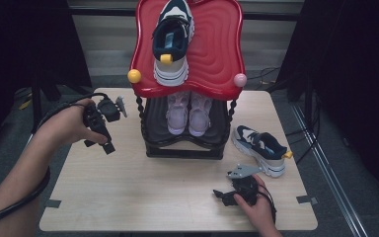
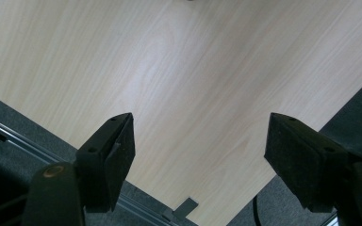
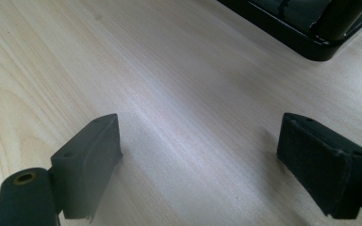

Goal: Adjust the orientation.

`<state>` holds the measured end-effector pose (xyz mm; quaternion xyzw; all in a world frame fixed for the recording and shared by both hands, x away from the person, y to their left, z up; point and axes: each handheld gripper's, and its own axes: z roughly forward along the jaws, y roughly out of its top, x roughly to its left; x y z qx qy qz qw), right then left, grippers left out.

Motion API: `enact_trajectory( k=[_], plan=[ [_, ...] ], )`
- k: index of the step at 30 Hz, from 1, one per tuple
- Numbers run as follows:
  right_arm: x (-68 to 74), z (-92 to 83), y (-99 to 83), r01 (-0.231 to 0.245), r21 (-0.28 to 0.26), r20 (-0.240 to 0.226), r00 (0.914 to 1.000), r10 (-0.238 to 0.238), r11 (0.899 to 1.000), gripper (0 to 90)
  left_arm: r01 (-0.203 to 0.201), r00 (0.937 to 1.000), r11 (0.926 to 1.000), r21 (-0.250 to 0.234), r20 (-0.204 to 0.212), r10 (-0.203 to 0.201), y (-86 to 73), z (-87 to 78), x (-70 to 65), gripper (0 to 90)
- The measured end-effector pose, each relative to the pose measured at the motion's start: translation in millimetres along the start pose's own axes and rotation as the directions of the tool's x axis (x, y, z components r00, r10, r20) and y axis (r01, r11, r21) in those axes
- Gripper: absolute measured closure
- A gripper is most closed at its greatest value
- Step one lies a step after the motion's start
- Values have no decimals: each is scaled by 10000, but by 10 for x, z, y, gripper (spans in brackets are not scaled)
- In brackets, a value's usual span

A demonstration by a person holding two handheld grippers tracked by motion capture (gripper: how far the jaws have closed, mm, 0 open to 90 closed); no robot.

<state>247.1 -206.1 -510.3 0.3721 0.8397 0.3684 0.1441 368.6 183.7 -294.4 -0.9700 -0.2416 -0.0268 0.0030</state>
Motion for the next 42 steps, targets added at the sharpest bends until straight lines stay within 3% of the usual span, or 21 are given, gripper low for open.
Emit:
enact_trajectory(
  k=[9,15,24,31,33,35,42],
  plan=[
    [0,0,0,13,-4,4,10000,-13,10000,137,-65,9999,9997,-218,-86,63,-5,260,-24,249],
    [-1,1,-1,23,-10,4,10000,-23,10000,137,-73,9999,10000,27,77,73,10,474,-51,249],
    [0,0,-2,16,28,-16,10000,-16,10000,137,-49,9994,10000,-64,331,52,26,764,-86,249],
    [0,0,-2,20,26,-15,10000,-20,10000,137,160,9992,9973,-710,389,-133,41,955,-105,245],
    [0,0,-2,21,29,-15,10000,-21,10000,137,-19,9996,9979,-647,291,38,46,994,-100,243],
    [0,0,-2,20,26,-13,10000,-20,10000,137,106,9995,9938,-1108,304,-73,49,1050,-111,243],
    [0,0,-2,19,28,-14,10000,-19,10000,137,313,9992,9835,-1781,282,-267,60,1206,-137,241]
  ],
)
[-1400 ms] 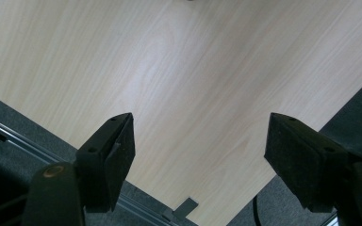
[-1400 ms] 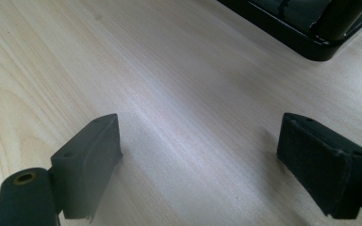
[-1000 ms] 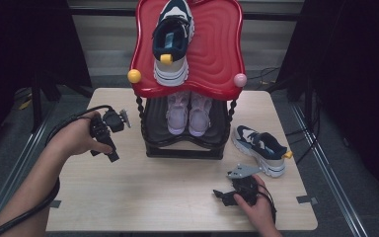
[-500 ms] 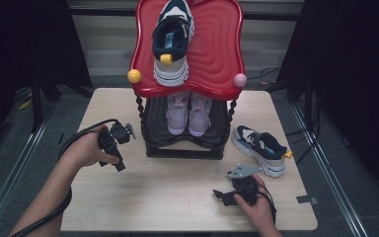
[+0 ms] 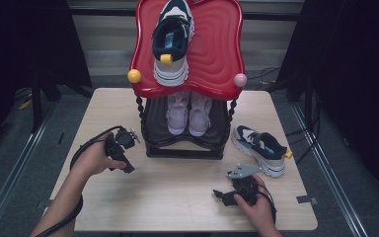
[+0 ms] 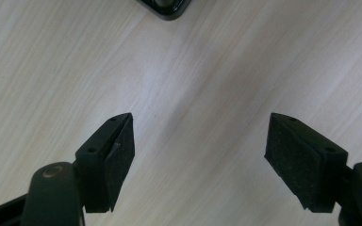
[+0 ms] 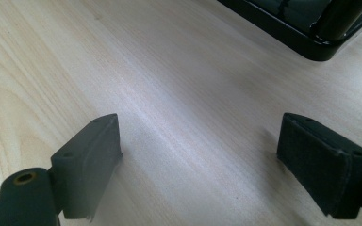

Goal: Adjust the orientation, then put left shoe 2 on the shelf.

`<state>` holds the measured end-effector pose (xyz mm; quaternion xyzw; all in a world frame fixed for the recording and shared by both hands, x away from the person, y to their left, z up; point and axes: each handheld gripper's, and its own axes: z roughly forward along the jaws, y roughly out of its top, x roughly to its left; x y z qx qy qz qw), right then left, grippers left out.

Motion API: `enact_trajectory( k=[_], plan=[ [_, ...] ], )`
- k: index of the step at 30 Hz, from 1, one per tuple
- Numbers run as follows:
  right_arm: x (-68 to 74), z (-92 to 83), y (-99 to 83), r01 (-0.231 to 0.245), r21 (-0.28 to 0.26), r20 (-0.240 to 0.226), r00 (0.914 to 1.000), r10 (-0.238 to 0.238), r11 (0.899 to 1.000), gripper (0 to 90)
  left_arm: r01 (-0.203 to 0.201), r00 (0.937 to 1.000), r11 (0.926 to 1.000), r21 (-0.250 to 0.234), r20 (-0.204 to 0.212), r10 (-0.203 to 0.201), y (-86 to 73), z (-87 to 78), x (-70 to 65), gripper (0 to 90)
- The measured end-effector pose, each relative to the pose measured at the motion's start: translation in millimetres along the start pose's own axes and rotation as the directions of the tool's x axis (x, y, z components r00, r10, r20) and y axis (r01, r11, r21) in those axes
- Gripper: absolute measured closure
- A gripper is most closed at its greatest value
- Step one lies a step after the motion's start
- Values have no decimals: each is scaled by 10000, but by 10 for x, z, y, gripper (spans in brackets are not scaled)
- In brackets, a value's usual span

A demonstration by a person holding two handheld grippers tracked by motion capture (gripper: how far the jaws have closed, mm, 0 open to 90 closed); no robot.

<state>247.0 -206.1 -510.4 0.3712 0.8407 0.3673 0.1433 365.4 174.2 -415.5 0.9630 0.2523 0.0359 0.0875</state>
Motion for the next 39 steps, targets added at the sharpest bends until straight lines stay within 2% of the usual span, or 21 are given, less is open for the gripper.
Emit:
enact_trajectory(
  k=[5,11,18,20,23,27,30,31,34,35,36,37,38,39],
  plan=[
    [0,0,0,2,-1,0,10000,-2,10000,137,-30,10000,9999,-164,-64,29,-29,110,-18,239],
    [0,0,0,7,-6,-2,10000,-7,10000,137,114,9998,9974,-716,-125,-123,-51,207,-42,237],
    [0,0,0,11,-7,5,10000,-11,10000,137,302,9989,9893,-1430,-306,-349,-62,308,-95,229],
    [0,0,0,9,-6,-2,10000,-9,10000,137,393,9990,9883,-1470,-131,-417,-72,344,-106,227],
    [0,-1,0,4,0,15,10000,-4,10000,137,474,9987,9863,-1583,-122,-500,-96,405,-118,225],
    [0,-1,0,4,2,12,10000,-4,10000,137,703,9974,9796,-1884,-46,-725,-136,491,-130,218],
    [1,-2,1,-9,23,6,10000,9,10000,137,849,9961,9730,-2145,-54,-881,-161,558,-145,209],
    [0,-1,0,6,18,8,10000,-6,10000,137,1080,9938,9640,-2428,6,-1112,-172,588,-164,207],
    [-1,-1,1,-12,24,16,10000,12,10000,136,1155,9928,9549,-2735,0,-1201,-197,630,-171,197],
    [1,-2,1,-39,34,19,10000,39,10000,135,1250,9913,9490,-2893,-22,-1312,-205,644,-179,195],
    [1,-2,1,-41,36,21,10000,41,10000,135,1180,9921,9478,-2961,-64,-1256,-212,647,-174,196],
    [1,-2,1,-40,36,18,10000,40,10000,135,1266,9909,9402,-3163,-41,-1348,-226,656,-175,194],
    [1,-2,1,-39,38,16,10000,39,10000,135,1304,9904,9367,-3249,-6,-1381,-234,660,-170,194],
    [1,-2,1,-42,37,16,10000,41,10000,135,1488,9877,9284,-3405,55,-1563,-248,673,-173,194]
  ],
)
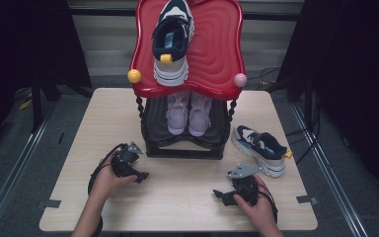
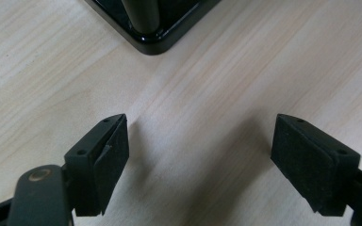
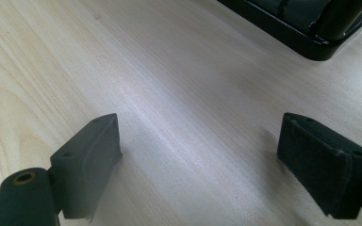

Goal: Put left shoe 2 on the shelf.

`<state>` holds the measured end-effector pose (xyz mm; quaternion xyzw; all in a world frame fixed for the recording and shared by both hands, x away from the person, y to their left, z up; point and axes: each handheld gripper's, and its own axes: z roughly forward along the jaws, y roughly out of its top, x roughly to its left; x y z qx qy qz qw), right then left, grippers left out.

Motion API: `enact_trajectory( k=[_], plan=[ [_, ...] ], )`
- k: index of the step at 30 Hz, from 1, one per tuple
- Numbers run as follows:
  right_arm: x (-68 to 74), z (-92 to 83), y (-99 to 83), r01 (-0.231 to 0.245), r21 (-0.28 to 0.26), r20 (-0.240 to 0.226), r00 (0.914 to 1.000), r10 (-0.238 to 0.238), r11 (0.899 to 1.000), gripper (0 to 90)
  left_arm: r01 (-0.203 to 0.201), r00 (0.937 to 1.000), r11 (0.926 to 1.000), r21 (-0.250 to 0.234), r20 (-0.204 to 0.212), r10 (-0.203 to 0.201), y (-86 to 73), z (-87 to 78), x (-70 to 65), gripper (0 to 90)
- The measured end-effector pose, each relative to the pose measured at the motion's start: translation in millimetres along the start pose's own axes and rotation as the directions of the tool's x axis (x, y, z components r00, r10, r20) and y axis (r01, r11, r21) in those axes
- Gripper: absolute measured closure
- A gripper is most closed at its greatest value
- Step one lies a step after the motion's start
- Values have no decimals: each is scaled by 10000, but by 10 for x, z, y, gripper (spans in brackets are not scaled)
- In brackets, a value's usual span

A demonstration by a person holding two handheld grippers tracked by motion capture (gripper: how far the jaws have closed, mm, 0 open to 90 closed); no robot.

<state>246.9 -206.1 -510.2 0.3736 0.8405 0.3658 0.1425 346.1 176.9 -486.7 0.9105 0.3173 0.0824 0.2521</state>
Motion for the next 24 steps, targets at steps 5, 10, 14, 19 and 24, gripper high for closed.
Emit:
enact_trajectory(
  k=[5,10,14,19,24],
  plan=[
    [-1,0,0,4,-4,-2,10000,-4,10000,135,350,9994,9975,-610,34,-348,-71,21,8,178],
    [-1,0,0,2,1,-3,10000,-2,10000,135,451,9987,9933,-1067,-187,-473,-103,45,-21,155],
    [0,0,0,2,2,-2,10000,-2,10000,135,604,9978,9884,-1395,-187,-636,-125,63,-36,147],
    [-4,0,-1,10,-18,-25,10000,-10,10000,135,669,9969,9825,-1736,-300,-731,-158,80,-54,133],
    [-10,-5,-4,58,-27,-2,10000,-58,10000,136,598,9970,9759,-2096,-355,-687,-193,102,-60,109]
  ],
)
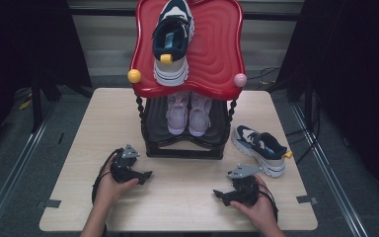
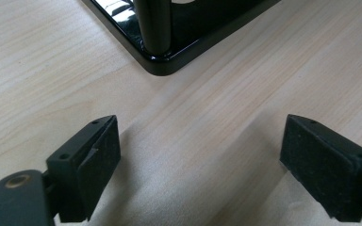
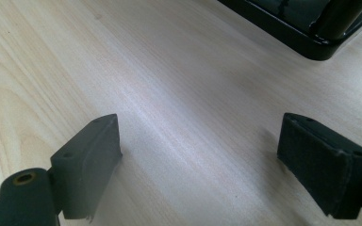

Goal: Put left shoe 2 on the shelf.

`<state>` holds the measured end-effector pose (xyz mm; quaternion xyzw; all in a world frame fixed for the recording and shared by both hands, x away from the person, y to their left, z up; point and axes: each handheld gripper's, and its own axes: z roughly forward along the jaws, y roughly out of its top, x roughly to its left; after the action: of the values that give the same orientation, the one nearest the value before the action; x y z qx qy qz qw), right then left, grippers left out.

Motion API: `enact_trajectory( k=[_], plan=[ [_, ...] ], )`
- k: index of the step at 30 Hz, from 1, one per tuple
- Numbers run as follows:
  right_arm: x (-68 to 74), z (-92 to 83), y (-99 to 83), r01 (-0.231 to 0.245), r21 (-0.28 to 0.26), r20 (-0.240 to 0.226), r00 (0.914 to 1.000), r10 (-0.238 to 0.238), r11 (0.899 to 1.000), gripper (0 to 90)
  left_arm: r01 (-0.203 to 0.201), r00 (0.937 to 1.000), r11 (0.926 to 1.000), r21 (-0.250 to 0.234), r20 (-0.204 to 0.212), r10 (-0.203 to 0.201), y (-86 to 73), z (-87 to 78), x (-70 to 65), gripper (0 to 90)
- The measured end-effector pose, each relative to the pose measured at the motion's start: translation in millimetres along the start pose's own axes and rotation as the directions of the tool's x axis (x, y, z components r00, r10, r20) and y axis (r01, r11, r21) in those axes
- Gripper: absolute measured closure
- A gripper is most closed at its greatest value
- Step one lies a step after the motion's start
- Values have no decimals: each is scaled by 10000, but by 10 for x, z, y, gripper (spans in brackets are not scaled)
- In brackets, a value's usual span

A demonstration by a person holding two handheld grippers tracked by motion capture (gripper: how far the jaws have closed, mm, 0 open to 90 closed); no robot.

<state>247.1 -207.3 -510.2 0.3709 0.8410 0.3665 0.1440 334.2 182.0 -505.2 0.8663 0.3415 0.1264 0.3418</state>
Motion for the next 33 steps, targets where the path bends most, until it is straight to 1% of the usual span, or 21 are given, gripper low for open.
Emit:
enact_trajectory(
  k=[2,3,5,6,7,10,11,16,17,20,21,23,24,25,28,30,31,33],
  plan=[
    [-6,-9,-6,-156,2,37,9999,156,9999,143,125,9999,9998,-159,49,-124,-18,10,-7,93],
    [-18,-11,-9,-124,-36,42,9999,124,9999,144,102,9999,9997,-233,64,-100,-25,11,-4,89],
    [-44,-30,-25,-332,-95,67,9994,333,9994,147,-46,10000,9994,-342,24,47,-39,10,9,84],
    [-69,-46,-38,-347,-171,105,9993,349,9993,148,52,9999,9991,-432,90,-48,-47,15,4,83],
    [-79,-61,-48,-412,-135,120,9991,414,9991,149,-15,10000,9989,-465,50,18,-55,11,8,82],
    [-148,-112,-95,-632,-198,125,9979,635,9978,152,-20,10000,9989,-468,45,22,-58,9,8,82],
    [-165,-132,-105,-663,-186,208,9976,667,9976,153,-17,10000,9989,-465,49,19,-58,9,8,82],
    [-193,-264,-148,-521,-245,343,9980,530,9983,168,2,10000,9989,-474,48,1,-59,9,6,82],
    [-198,-287,-160,-499,-211,293,9983,505,9985,168,-4,10000,9989,-471,46,7,-59,9,7,82],
    [-219,-353,-211,-477,-163,437,9979,484,9987,169,-12,10000,9989,-471,42,14,-58,9,8,81],
    [-230,-379,-228,-472,-180,572,9972,481,9987,169,-13,10000,9989,-463,50,15,-58,9,8,81],
    [-265,-434,-257,-545,-237,625,9965,559,9982,170,-13,10000,9989,-462,51,15,-58,9,8,80],
    [-278,-455,-267,-581,-200,669,9960,593,9981,170,-16,10000,9989,-459,52,18,-58,9,9,80],
    [-303,-488,-294,-654,-136,611,9959,661,9978,170,-16,10000,9989,-460,49,18,-58,8,9,80],
    [-338,-553,-354,-717,-75,707,9949,721,9974,170,-11,10000,9989,-463,51,13,-58,9,8,80],
    [-361,-607,-394,-897,-100,816,9926,902,9959,170,-13,10000,9989,-461,48,16,-58,9,8,80],
    [-375,-622,-407,-867,-165,873,9923,878,9961,171,-14,10000,9989,-465,54,17,-58,9,9,80],
    [-409,-673,-433,-982,-219,995,9900,999,9949,172,-16,10000,9989,-458,49,18,-58,8,9,80]
  ],
)
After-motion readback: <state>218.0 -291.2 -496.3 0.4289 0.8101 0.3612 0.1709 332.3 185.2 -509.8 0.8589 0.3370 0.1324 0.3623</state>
